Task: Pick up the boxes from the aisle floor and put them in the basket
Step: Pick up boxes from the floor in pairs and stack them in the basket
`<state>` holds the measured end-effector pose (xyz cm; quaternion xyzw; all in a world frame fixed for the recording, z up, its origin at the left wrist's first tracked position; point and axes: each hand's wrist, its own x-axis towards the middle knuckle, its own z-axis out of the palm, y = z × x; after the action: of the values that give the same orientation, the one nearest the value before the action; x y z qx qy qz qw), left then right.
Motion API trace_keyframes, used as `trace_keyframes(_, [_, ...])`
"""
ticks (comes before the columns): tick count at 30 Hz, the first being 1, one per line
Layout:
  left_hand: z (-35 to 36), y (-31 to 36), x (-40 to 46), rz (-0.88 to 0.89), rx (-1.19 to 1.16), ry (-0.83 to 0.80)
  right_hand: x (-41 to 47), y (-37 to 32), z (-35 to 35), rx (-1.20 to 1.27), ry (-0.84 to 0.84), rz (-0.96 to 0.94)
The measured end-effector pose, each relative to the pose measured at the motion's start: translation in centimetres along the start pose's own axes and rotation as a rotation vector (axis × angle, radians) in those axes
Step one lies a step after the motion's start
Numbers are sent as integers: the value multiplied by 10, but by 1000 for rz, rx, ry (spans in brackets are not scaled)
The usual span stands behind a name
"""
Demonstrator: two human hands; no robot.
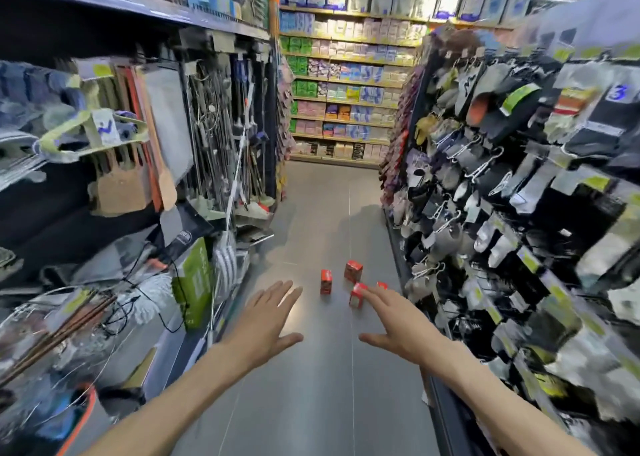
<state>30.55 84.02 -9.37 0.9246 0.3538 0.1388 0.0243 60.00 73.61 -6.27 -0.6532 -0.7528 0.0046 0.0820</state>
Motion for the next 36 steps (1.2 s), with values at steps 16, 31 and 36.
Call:
trace_keyframes(16, [122, -143, 439, 80, -5, -105, 332, 290, 31, 42, 13, 146])
trace_keyframes(31, [263, -276, 783, -24, -86, -171, 653, 555, 100, 60, -54, 109])
trace_keyframes(36, [357, -339, 878, -94, -130, -271, 747, 632, 176, 124, -127, 152])
